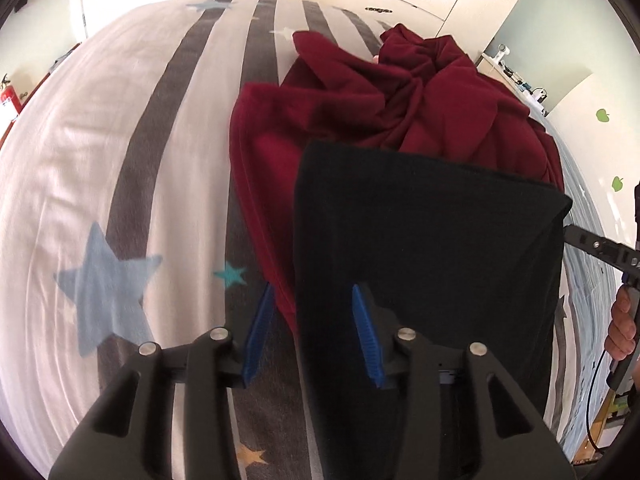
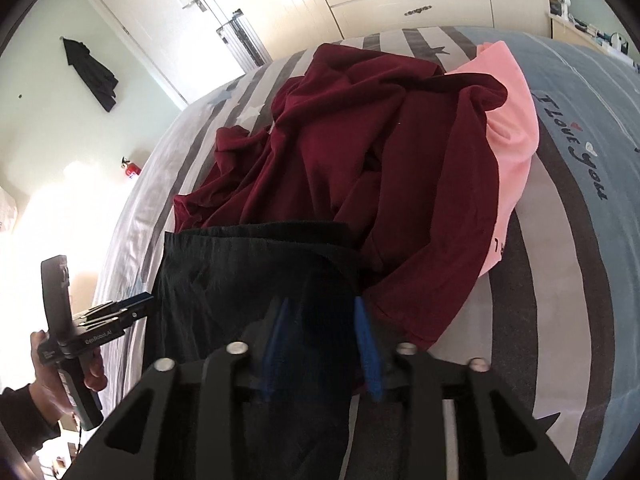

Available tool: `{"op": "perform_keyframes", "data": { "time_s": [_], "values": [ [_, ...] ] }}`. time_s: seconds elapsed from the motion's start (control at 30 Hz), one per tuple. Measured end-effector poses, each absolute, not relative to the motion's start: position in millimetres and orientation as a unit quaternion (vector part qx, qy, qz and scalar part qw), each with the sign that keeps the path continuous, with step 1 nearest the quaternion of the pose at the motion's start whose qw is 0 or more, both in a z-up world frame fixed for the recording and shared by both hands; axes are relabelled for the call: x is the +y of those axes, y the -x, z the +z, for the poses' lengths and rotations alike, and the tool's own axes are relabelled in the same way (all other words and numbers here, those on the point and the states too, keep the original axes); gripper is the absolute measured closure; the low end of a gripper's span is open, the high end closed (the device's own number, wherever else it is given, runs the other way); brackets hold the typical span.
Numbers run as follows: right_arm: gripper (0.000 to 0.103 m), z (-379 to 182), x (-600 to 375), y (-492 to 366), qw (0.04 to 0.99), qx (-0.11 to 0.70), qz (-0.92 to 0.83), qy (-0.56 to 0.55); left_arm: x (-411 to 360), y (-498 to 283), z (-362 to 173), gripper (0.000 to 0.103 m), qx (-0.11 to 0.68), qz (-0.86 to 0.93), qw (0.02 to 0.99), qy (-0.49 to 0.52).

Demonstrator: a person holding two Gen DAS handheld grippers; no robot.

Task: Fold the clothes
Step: 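Open both grippers and withdraw them from the stacked sweatshirt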

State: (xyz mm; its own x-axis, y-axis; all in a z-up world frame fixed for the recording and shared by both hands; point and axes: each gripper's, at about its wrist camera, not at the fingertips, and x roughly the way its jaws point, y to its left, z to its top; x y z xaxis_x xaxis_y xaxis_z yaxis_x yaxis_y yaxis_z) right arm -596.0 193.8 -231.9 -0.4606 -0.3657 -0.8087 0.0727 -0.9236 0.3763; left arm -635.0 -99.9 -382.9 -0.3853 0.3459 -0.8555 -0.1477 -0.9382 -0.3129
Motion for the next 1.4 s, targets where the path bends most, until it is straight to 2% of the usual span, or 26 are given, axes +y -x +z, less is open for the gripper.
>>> {"op": "perform_keyframes", "data": {
  "time_s": [0.2, 0.27, 0.33, 0.43, 0.6, 0.77, 0.83, 1.0, 1.2, 1.4],
  "values": [
    [0.063, -248.4, 185.6, 611.3, 0.111, -0.142, -0.83, -0.527, -94.8, 637.4, -391.4, 0.065, -0.085, 0.824, 0.141, 0.542],
    [0.069, -255.3, 187.1, 616.7, 0.106, -0.161, -0.823, -0.535, -90.9, 639.5, -394.5, 0.065, -0.078, 0.823, 0.137, 0.546],
    [0.085, -259.0, 187.7, 621.4, 0.11, -0.177, -0.818, -0.536, -88.3, 640.2, -396.2, 0.065, -0.072, 0.823, 0.135, 0.548],
    [0.092, -264.1, 188.2, 630.0, 0.113, -0.188, -0.811, -0.543, -82.1, 638.7, -397.4, 0.071, -0.059, 0.824, 0.137, 0.546],
    [0.094, -255.0, 197.3, 644.0, 0.114, -0.212, -0.811, -0.533, -75.8, 635.5, -402.5, 0.074, -0.041, 0.826, 0.133, 0.547],
    [0.094, -234.8, 205.2, 659.2, 0.116, -0.201, -0.823, -0.518, -75.7, 636.6, -403.8, 0.075, -0.044, 0.824, 0.133, 0.549],
    [0.103, -220.6, 215.0, 667.2, 0.105, -0.211, -0.835, -0.496, -74.9, 637.2, -404.1, 0.075, -0.042, 0.823, 0.134, 0.55],
    [0.103, -190.9, 228.0, 687.8, 0.093, -0.209, -0.85, -0.475, -75.6, 640.2, -402.1, 0.076, -0.048, 0.823, 0.132, 0.55],
    [0.099, -202.3, 216.1, 650.1, 0.099, -0.162, -0.852, -0.488, -86.0, 644.1, -391.0, 0.076, -0.077, 0.833, 0.126, 0.533],
    [0.099, -222.1, 199.0, 597.8, 0.11, -0.153, -0.851, -0.49, -111.7, 646.5, -372.8, 0.076, -0.1, 0.848, 0.11, 0.509]
  ]
}}
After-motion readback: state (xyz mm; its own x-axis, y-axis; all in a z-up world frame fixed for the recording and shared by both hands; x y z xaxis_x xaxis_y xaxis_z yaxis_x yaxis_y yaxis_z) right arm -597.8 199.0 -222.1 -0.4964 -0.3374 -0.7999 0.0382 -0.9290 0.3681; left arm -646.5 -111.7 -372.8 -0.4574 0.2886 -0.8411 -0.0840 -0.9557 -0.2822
